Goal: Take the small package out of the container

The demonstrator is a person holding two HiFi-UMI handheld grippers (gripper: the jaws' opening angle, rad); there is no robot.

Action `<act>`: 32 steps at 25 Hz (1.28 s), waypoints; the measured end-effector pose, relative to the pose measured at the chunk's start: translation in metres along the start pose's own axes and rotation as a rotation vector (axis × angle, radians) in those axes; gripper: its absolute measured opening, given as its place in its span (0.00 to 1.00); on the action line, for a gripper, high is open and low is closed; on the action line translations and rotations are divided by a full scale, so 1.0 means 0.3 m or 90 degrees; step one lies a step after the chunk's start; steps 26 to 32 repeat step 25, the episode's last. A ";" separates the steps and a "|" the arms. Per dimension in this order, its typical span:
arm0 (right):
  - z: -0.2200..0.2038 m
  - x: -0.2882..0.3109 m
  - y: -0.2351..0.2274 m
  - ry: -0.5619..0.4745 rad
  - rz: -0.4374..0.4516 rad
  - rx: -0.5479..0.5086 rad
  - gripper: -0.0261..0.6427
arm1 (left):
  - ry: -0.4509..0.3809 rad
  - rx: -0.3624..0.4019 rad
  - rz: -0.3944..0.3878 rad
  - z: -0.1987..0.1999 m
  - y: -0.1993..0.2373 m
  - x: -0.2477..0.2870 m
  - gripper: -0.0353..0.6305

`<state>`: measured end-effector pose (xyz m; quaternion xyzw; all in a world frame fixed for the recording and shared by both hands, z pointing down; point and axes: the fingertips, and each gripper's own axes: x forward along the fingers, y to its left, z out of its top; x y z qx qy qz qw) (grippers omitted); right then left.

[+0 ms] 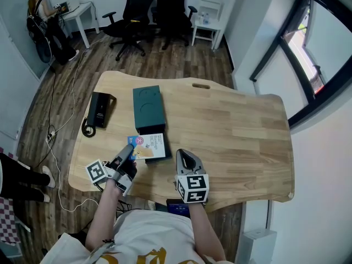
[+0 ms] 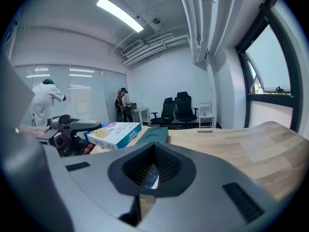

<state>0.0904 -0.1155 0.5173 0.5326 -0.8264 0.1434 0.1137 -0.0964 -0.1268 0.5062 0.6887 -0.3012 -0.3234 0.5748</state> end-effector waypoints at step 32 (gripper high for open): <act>-0.007 0.017 0.006 0.011 0.009 -0.002 0.04 | -0.022 -0.018 0.005 0.039 0.028 -0.017 0.20</act>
